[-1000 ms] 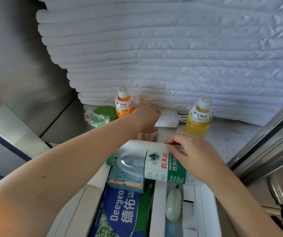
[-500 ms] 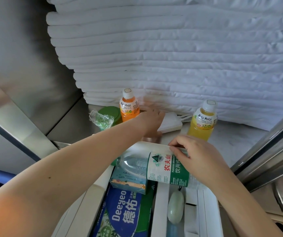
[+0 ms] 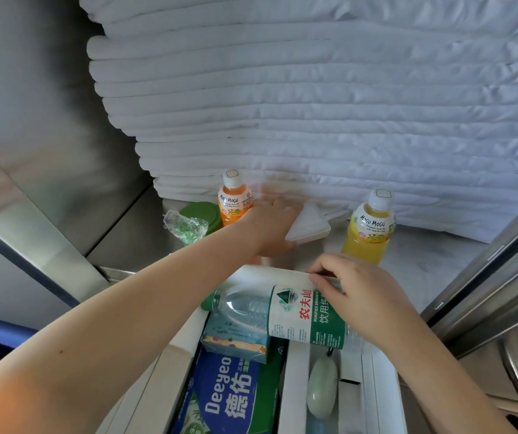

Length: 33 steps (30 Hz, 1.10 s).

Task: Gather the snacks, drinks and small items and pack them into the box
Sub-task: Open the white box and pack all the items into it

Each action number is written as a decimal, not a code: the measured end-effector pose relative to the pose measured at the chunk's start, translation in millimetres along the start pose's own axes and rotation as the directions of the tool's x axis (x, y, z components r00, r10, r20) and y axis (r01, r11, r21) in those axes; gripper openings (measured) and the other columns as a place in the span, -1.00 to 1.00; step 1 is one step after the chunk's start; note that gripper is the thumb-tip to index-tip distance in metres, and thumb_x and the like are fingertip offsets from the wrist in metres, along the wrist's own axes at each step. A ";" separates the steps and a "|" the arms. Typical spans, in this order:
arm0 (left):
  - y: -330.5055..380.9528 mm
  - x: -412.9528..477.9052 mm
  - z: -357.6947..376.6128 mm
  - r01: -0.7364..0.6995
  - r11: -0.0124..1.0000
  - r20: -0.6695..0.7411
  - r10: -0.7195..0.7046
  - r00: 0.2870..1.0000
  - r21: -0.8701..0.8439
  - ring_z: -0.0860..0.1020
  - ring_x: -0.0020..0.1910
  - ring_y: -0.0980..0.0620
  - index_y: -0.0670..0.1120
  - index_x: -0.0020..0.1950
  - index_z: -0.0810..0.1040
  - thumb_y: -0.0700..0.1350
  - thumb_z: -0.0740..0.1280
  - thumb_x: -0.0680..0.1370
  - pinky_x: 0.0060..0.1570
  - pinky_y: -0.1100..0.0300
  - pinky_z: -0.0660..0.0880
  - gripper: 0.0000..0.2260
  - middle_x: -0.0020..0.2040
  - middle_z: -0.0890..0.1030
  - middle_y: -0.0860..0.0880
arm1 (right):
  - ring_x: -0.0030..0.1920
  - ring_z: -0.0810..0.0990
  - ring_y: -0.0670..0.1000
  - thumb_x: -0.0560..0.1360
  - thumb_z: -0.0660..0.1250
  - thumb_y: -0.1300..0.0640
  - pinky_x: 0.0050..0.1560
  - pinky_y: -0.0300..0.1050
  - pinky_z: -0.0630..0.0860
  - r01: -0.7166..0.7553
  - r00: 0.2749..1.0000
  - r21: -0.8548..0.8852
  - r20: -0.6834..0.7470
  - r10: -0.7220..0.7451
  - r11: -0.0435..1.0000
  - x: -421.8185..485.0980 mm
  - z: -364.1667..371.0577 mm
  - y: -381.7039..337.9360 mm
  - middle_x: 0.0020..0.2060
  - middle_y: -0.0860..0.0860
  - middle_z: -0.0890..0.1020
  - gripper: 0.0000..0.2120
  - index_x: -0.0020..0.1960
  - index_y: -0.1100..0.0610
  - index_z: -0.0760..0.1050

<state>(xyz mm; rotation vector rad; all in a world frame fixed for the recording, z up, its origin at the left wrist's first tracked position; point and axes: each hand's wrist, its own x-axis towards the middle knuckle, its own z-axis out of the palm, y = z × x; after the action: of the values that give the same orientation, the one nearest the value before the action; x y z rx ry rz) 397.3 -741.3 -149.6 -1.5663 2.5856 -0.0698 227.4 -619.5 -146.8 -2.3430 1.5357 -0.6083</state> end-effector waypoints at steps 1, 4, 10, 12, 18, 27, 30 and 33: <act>0.5 -3.0 -5.5 0.002 1.000 -0.025 -0.001 1.000 0.028 0.31 0.36 -0.19 -0.03 0.54 -0.03 0.17 0.24 0.52 0.22 -0.05 0.40 -0.29 0.47 0.21 -0.18 | -0.19 0.48 -0.24 0.54 0.24 -0.03 -0.33 -0.33 0.39 -0.001 1.000 0.000 -0.002 0.001 1.000 0.0 0.0 0.3 -0.21 -0.24 0.55 -0.92 -0.14 -0.15 0.43; 6.2 -15.0 -18.7 0.024 0.997 -0.074 -0.019 0.997 0.072 0.26 0.38 -0.20 -0.06 0.54 -0.04 0.19 0.20 0.54 0.25 -0.08 0.38 -0.29 0.46 0.20 -0.21 | -0.20 0.49 -0.21 0.55 0.22 -0.03 -0.33 -0.31 0.39 -0.008 1.000 -0.007 0.008 0.008 1.000 0.6 0.5 0.4 -0.20 -0.22 0.56 -0.93 -0.10 -0.14 0.45; 20.6 -43.8 -33.1 0.103 0.981 -0.255 -0.059 0.965 0.165 0.28 0.33 -0.19 -0.10 0.54 -0.10 0.20 0.15 0.55 0.17 -0.01 0.39 -0.28 0.38 0.25 -0.23 | -0.18 0.48 -0.19 0.54 0.24 -0.01 -0.33 -0.36 0.33 -0.015 1.000 -0.012 -0.005 0.015 1.000 -0.5 1.6 1.8 -0.18 -0.21 0.56 -0.95 -0.06 -0.11 0.48; 20.3 -54.2 -35.8 0.122 0.982 -0.303 -0.073 0.950 0.144 0.31 0.29 -0.16 -0.10 0.54 -0.10 0.21 0.16 0.54 0.13 0.04 0.40 -0.27 0.35 0.28 -0.21 | -0.15 0.50 -0.18 0.54 0.24 -0.01 -0.32 -0.33 0.36 -0.008 1.000 -0.009 -0.005 0.008 1.000 -0.1 1.6 1.9 -0.16 -0.22 0.57 -0.94 -0.06 -0.10 0.48; 17.4 -93.5 -37.8 0.158 0.987 -0.341 -0.162 0.926 -0.040 0.33 0.29 -0.10 -0.09 0.52 -0.02 0.25 0.21 0.49 0.10 0.07 0.46 -0.24 0.33 0.31 -0.14 | -0.10 0.52 -0.23 0.52 0.24 -0.05 -0.23 -0.29 0.47 0.013 0.999 0.053 -0.041 -0.011 0.999 -1.5 0.9 0.6 -0.11 -0.25 0.56 -0.88 0.02 -0.09 0.51; 25.4 -147.2 -35.9 0.213 0.972 -0.352 -0.236 0.906 -0.103 0.45 0.12 -0.04 -0.17 0.46 0.21 0.28 0.28 0.40 -0.01 0.11 0.48 -0.21 0.21 0.43 -0.05 | -0.09 0.50 -0.28 0.45 0.34 0.04 -0.17 -0.47 0.42 0.087 0.975 0.180 -0.216 -0.047 0.980 -3.0 -2.4 -3.3 -0.07 -0.20 0.53 -0.81 0.05 0.00 0.50; 32.3 -160.5 -36.2 0.207 0.969 -0.390 -0.244 0.888 -0.135 0.54 -0.04 -0.06 -0.18 0.32 0.41 0.26 0.33 0.32 -0.22 0.17 0.45 -0.28 0.03 0.52 -0.04 | -0.10 0.49 -0.29 0.39 0.39 -0.01 -0.17 -0.46 0.41 0.113 0.965 0.205 -0.257 -0.058 0.972 -5.1 -3.7 -4.7 -0.07 -0.18 0.53 -0.74 0.04 0.01 0.46; 38.0 -170.7 -31.0 0.163 0.969 -0.382 -0.224 0.897 -0.184 0.53 -0.11 -0.05 -0.16 0.25 0.48 0.20 0.44 0.25 -0.23 0.17 0.46 -0.31 -0.04 0.52 -0.04 | -0.05 0.48 -0.26 0.34 0.41 -0.06 -0.11 -0.36 0.48 0.198 0.963 0.185 -0.221 -0.156 0.963 -7.8 -7.2 -8.6 -0.01 -0.17 0.52 -0.55 0.19 0.00 0.41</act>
<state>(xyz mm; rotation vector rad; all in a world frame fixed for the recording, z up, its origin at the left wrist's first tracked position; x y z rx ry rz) 438.3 -573.1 -109.5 -2.0548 2.7703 -0.2475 228.0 -608.9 -138.3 -2.3321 1.2746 -1.0291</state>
